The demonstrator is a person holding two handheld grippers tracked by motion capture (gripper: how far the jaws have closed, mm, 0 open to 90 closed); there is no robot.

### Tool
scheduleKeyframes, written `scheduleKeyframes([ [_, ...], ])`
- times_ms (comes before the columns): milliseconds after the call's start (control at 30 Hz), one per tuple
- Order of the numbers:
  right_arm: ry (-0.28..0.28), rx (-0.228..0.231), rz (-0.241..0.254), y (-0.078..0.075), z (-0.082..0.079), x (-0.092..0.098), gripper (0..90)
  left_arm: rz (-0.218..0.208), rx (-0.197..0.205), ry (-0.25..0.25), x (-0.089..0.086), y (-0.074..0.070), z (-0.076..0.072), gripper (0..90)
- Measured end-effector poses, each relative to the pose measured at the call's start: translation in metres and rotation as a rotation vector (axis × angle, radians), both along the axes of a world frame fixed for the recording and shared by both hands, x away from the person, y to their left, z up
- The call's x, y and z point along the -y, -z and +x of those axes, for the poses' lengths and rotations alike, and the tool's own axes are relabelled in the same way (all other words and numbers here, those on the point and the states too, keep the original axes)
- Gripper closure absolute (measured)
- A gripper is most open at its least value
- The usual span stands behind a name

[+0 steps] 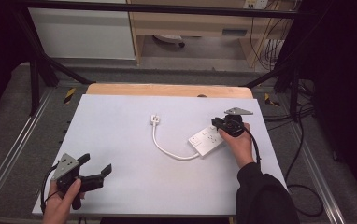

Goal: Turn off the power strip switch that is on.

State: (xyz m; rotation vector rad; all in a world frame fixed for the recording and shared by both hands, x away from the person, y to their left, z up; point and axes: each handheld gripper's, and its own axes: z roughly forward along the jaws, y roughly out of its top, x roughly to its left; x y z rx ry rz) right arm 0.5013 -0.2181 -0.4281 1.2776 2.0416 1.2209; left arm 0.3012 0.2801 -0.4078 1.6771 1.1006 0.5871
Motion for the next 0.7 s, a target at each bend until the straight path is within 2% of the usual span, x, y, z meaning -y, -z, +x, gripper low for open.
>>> scheduleKeyframes([
  [200,0.013,-0.001,0.021,-0.006,0.0,0.0,50.8,-0.002,-0.002,0.0,0.0,0.0,0.0,5.2],
  [300,0.026,-0.014,0.021,-0.009,0.001,-0.001,34.4,-0.003,-0.001,-0.001,0.0,0.0,0.0,5.2],
  [467,0.048,-0.006,0.025,-0.013,0.0,-0.002,15.7,-0.002,-0.001,0.0,0.0,0.0,0.0,5.2],
  [567,0.059,-0.001,0.03,-0.016,-0.002,-0.002,9.9,-0.004,-0.002,-0.001,0.0,0.0,0.0,5.2],
  [633,0.075,0.004,0.025,-0.017,-0.003,-0.002,11.4,-0.003,-0.002,-0.001,0.0,0.0,0.0,5.2],
  [700,0.116,0.015,0.024,-0.019,-0.003,-0.002,11.3,-0.004,-0.001,-0.002,0.0,0.0,0.0,5.2],
])
